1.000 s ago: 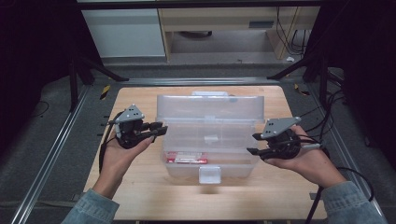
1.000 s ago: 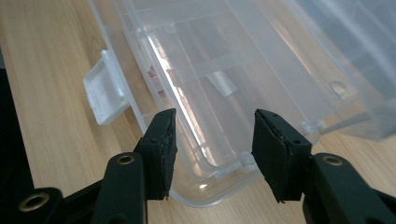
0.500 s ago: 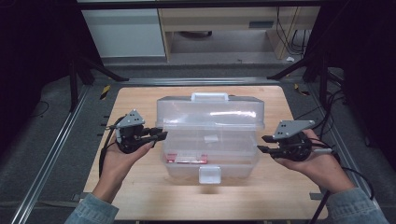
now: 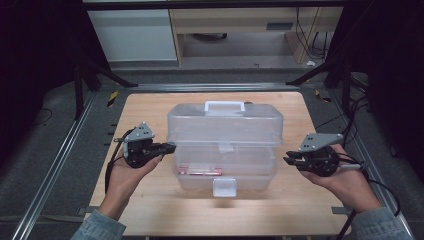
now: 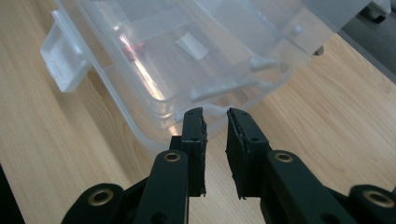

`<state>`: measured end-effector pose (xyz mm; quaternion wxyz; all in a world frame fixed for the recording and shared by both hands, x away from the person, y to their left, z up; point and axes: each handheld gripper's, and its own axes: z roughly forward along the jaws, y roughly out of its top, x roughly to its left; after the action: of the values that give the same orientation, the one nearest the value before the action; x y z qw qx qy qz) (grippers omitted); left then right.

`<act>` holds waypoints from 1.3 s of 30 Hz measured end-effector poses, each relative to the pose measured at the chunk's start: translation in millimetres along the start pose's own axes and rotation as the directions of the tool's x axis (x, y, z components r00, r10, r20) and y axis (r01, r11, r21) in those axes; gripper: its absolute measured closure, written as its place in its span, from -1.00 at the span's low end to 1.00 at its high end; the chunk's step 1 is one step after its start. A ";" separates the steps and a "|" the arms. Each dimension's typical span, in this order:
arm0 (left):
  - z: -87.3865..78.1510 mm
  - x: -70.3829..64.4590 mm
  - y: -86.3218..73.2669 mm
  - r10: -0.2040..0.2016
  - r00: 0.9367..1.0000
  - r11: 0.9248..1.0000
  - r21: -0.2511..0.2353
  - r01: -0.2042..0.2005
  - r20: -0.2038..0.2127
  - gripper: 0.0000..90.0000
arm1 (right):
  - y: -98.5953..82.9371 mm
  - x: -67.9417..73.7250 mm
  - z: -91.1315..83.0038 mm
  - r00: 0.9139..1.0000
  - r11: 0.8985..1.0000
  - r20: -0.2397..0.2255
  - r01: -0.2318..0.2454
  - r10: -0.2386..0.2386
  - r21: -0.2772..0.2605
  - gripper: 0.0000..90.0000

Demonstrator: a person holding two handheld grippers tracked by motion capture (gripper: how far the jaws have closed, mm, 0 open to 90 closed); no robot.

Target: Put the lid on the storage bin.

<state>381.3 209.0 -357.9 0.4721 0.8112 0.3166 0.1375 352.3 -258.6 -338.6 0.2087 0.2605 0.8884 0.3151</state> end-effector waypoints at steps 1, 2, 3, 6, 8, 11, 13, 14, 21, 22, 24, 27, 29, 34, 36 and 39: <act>-0.4 0.4 -1.8 -0.003 1.000 1.000 -0.004 0.003 0.002 0.88 | -4.9 -0.3 1.8 1.000 1.000 0.007 -0.014 0.014 0.000 0.73; -0.4 0.4 -1.8 -0.003 1.000 1.000 -0.004 0.003 0.002 0.88 | -6.5 -0.3 2.1 1.000 1.000 0.008 -0.018 0.018 0.004 0.73; -0.9 0.6 -3.1 0.001 1.000 1.000 -0.005 0.000 0.002 0.88 | -6.5 -0.3 2.1 1.000 1.000 0.008 -0.018 0.018 0.004 0.73; -4.1 1.4 -9.5 -0.009 1.000 1.000 -0.002 0.009 -0.020 0.89 | -16.4 -0.4 3.1 0.999 0.999 0.009 -0.038 0.038 0.006 0.72; -4.8 2.4 -11.1 -0.016 1.000 1.000 -0.003 0.016 -0.019 0.89 | -18.0 -0.7 3.1 0.999 0.999 0.010 -0.037 0.037 0.003 0.72; -5.1 4.7 -15.4 -0.024 1.000 1.000 -0.002 0.024 -0.018 0.89 | -25.0 -0.8 2.7 0.999 0.999 0.012 -0.052 0.052 0.010 0.72; -4.8 4.8 -17.2 -0.026 0.999 1.000 -0.001 0.026 -0.020 0.89 | -27.5 -1.0 2.8 0.998 0.998 0.013 -0.055 0.055 0.011 0.72; -4.2 4.7 -18.8 -0.032 0.999 0.999 -0.006 0.032 -0.019 0.89 | -30.9 -0.9 2.7 0.998 0.998 0.013 -0.064 0.064 0.012 0.72; -0.2 3.7 -32.4 -0.051 0.999 0.999 -0.002 0.051 -0.009 0.89 | -38.8 -0.7 6.0 0.997 0.997 0.013 -0.078 0.077 0.019 0.71; -0.2 3.7 -32.4 -0.051 0.999 0.999 -0.002 0.051 -0.009 0.89 | -38.8 -0.7 6.0 0.997 0.997 0.013 -0.078 0.077 0.019 0.71; 0.4 3.9 -35.0 -0.058 0.998 0.998 -0.003 0.058 -0.005 0.89 | -40.1 -0.2 6.4 0.997 0.996 0.012 -0.082 0.082 0.023 0.71; 0.7 3.9 -36.0 -0.056 0.998 0.998 0.000 0.056 -0.006 0.89 | -41.5 -0.6 6.8 0.997 0.997 0.013 -0.079 0.079 0.023 0.71; 0.6 3.8 -36.2 -0.056 0.998 0.998 0.001 0.056 -0.009 0.89 | -42.4 -0.7 7.0 0.997 0.996 0.012 -0.081 0.081 0.024 0.70; 2.6 3.2 -41.6 -0.047 0.999 0.999 0.021 0.048 -0.014 0.89 | -46.0 -0.3 8.4 0.996 0.996 0.010 -0.084 0.084 0.032 0.69; 4.1 2.6 -44.6 -0.051 0.999 0.998 0.028 0.051 -0.013 0.89 | -46.8 0.0 9.0 0.996 0.996 0.007 -0.088 0.088 0.033 0.69; 6.0 2.8 -49.1 -0.054 0.998 0.998 0.040 0.054 -0.012 0.89 | -47.7 0.3 9.6 0.996 0.995 0.007 -0.091 0.091 0.035 0.68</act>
<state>367.6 224.1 -403.1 0.4575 0.8110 0.3436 0.1225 341.4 -285.9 -377.3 0.1917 0.3053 0.8805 0.3079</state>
